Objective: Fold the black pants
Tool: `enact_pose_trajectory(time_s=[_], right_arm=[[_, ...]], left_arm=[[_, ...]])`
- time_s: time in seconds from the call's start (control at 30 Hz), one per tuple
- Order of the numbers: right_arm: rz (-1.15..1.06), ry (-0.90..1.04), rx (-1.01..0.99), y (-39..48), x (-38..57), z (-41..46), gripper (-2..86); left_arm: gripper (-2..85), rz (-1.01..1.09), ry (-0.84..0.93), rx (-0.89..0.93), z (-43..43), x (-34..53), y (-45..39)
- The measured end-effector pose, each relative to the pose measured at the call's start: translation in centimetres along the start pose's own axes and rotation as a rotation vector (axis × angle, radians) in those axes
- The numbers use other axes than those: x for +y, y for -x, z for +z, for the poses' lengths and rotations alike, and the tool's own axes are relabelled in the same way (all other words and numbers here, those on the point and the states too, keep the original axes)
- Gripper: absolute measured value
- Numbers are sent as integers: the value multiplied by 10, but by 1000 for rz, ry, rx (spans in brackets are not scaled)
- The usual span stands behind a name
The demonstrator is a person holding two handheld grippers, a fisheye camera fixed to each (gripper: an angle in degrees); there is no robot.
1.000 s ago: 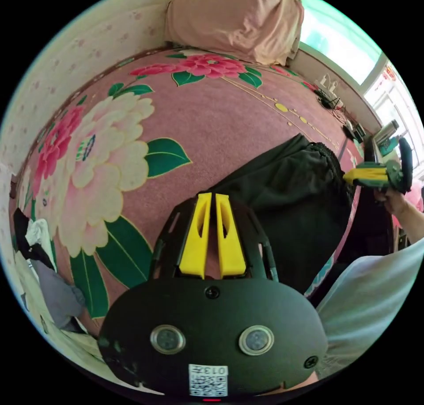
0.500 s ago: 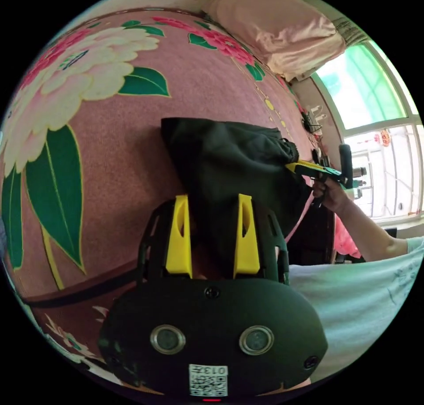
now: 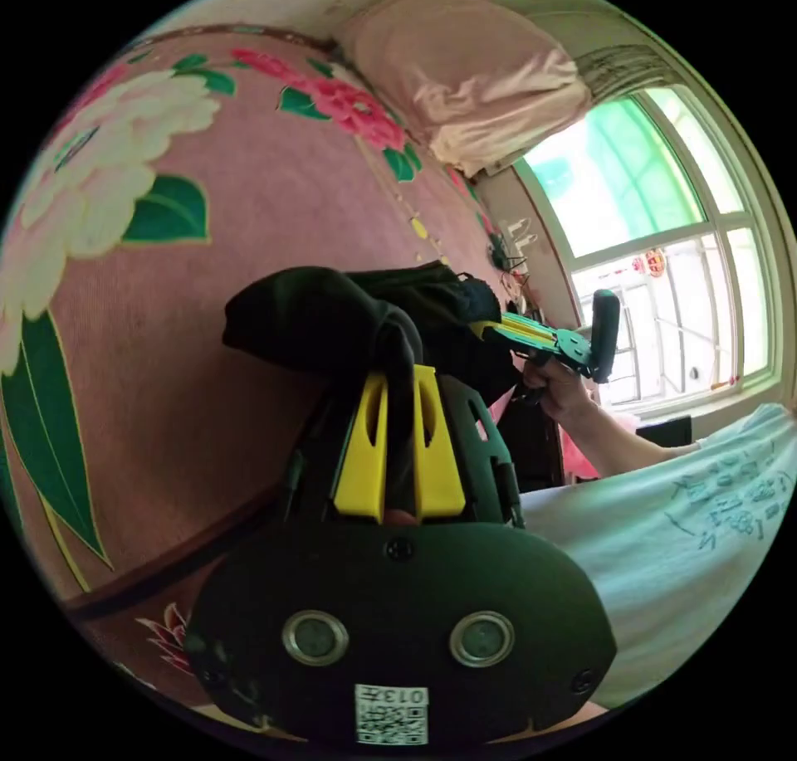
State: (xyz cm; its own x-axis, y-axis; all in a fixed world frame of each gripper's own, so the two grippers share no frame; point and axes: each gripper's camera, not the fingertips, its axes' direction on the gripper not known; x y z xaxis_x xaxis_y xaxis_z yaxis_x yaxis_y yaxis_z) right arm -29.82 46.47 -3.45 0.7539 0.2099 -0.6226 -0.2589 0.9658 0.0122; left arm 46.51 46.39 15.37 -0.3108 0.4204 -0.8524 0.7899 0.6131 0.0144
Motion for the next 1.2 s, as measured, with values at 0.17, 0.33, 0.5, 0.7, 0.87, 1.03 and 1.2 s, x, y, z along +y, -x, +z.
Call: enact_pose_trajectory(time_s=[0.17,0.33,0.5,0.7,0.87,1.03,1.2], right_arm=[[35,-230,70,-68,-5,-80,56],[67,-346,145,-205,-62,-127,56],[87,-336,231,-334,-155,-123,53],[120,-208,256,-470,-269,-71,57],[114,0,301,-536,-311,20,76],[211,-182,255,-579,-296,12,106],[269,-181,76,-613,-291,-65,125]], left_arm=[[54,147,-110,-13,-8,-77,-56],[56,287,-136,-10,38,-210,-98],[56,298,-88,-25,106,-343,-110],[57,271,21,-139,204,-458,-94],[59,185,105,-254,286,-488,-53],[64,145,58,-187,318,-481,-33],[61,151,-29,-278,294,-444,-61]])
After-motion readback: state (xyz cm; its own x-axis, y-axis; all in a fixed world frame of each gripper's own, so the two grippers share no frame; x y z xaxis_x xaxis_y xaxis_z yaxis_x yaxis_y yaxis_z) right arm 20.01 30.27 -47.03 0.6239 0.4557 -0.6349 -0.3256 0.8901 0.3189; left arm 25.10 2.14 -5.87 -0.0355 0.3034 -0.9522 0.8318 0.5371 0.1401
